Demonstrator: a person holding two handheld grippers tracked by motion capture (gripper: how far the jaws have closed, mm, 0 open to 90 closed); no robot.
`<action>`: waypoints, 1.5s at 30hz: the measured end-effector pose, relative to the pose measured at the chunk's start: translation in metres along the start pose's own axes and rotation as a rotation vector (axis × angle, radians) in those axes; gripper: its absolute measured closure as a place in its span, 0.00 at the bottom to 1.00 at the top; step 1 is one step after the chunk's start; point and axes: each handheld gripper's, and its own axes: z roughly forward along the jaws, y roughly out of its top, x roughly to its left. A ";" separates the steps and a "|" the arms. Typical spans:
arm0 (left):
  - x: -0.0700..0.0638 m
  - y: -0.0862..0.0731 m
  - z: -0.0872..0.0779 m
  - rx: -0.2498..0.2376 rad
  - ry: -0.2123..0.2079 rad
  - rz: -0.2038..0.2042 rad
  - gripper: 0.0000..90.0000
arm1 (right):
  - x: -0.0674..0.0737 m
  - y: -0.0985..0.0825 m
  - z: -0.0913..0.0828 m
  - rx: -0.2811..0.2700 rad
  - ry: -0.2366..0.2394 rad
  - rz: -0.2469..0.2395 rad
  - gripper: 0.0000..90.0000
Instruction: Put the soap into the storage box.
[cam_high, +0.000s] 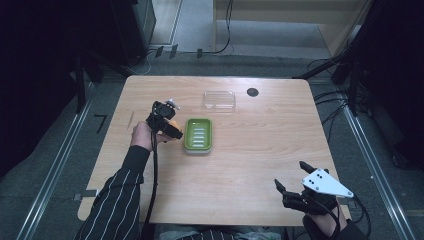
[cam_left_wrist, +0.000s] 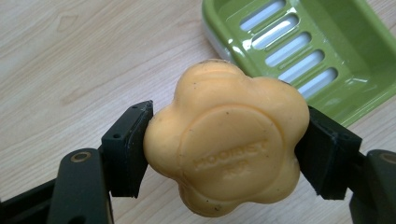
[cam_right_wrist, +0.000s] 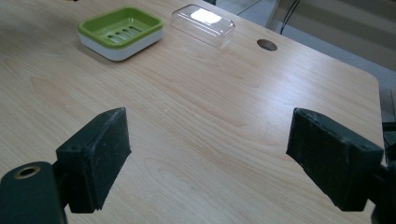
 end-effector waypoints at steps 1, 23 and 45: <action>-0.001 0.001 0.000 -0.009 -0.001 0.002 0.31 | 0.000 0.000 0.000 0.000 0.000 0.000 0.15; -0.029 0.030 0.012 -0.024 -0.016 0.083 0.31 | 0.000 0.000 0.000 0.000 -0.001 0.000 0.15; -0.050 0.049 0.034 0.012 -0.024 0.168 0.30 | 0.000 -0.001 -0.001 0.000 -0.002 0.001 0.15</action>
